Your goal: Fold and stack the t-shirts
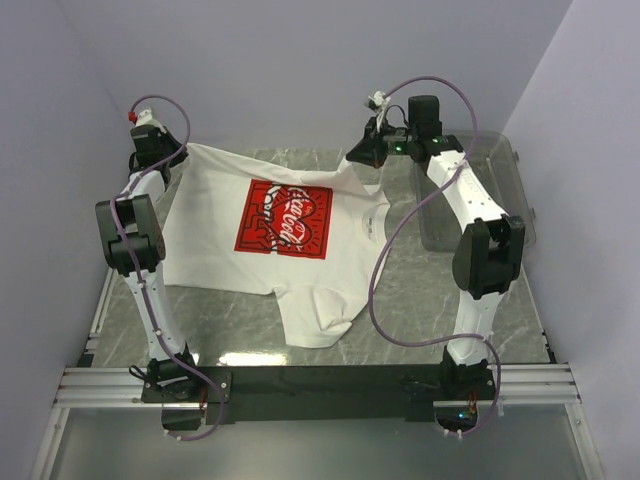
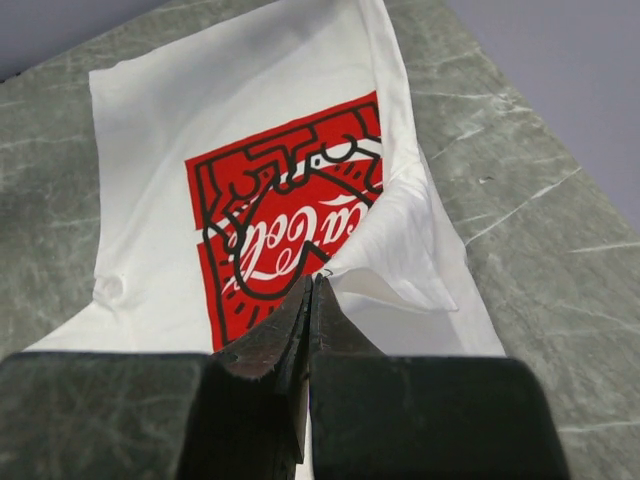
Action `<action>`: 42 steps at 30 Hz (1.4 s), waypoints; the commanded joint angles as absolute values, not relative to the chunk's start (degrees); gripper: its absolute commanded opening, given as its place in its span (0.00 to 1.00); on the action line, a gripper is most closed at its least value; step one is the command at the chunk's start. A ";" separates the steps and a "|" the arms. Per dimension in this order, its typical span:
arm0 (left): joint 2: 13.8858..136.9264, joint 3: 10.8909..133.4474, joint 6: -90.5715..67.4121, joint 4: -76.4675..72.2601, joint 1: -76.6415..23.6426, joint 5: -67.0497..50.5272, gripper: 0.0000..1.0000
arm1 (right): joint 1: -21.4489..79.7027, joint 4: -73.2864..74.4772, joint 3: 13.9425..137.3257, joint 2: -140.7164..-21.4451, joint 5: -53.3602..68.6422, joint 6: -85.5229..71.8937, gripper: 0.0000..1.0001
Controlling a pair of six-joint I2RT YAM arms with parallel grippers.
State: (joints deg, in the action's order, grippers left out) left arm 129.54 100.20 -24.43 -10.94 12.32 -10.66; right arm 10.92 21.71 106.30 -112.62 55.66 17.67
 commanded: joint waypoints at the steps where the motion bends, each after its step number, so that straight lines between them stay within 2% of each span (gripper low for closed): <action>1: 126.39 102.48 -22.94 -11.07 12.74 -10.02 0.08 | 11.07 23.55 105.12 -108.55 57.48 20.30 0.00; 23: 124.36 99.75 -19.07 -12.75 13.45 -5.80 0.04 | 12.74 31.37 100.64 -104.85 57.31 28.30 0.00; 34: 124.98 100.37 -17.67 -10.90 13.36 -4.31 0.07 | 13.97 32.78 98.26 -104.33 57.04 29.97 0.00; 42: 121.99 95.28 -13.63 -10.99 13.45 -3.34 0.09 | 13.80 34.54 97.91 -103.89 56.34 32.16 0.00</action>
